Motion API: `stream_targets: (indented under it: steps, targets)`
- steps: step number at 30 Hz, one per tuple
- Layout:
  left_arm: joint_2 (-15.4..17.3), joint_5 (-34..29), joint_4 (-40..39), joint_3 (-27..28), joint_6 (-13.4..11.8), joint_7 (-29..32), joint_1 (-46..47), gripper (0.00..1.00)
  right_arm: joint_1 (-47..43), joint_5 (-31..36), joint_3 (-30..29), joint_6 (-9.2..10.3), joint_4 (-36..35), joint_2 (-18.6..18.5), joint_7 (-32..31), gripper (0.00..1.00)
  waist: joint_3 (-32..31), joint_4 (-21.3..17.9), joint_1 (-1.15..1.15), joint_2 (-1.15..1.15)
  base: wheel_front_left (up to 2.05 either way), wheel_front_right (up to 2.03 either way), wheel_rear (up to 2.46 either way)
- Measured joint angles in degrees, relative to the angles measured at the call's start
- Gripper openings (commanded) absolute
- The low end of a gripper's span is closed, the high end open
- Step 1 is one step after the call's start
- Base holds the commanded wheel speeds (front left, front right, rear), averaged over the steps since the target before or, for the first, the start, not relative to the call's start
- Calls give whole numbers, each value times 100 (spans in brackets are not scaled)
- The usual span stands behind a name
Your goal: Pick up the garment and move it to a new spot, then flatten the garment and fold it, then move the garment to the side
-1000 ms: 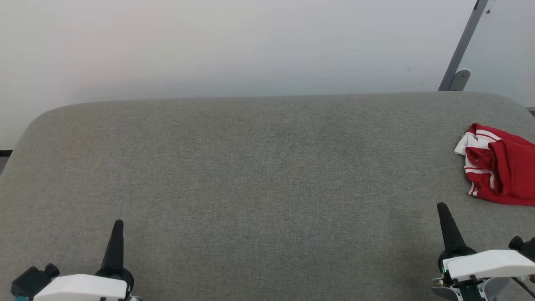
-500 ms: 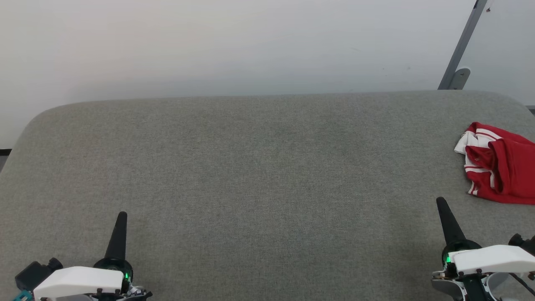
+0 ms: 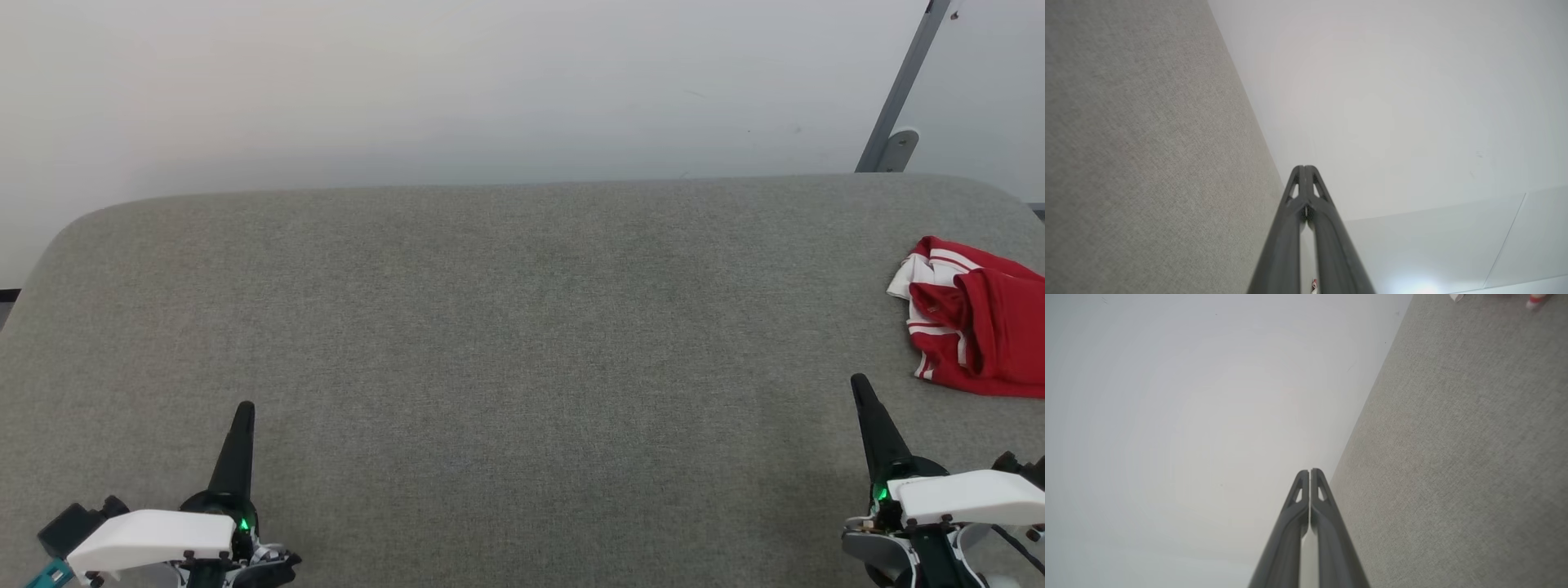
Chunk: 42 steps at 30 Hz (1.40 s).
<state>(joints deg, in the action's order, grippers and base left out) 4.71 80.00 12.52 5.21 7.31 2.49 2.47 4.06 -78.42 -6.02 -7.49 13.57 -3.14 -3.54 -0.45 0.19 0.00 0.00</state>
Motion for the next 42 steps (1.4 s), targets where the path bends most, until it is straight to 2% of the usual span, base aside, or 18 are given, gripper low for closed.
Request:
stream_targets:
  steps: [33, 42]
  targets:
    - [-151, 1260, 158, 80, 1, 366, 340, 0, 192, -1380, -49, 0, 41, 21, -301, 0, 63, -19, 0, 0, 0, 0, 0]
    - [-156, 1267, 159, 87, 1, 382, 346, 0, 210, -1388, -51, 0, 42, 22, -301, 0, 63, -19, 0, 0, 0, 0, 0]
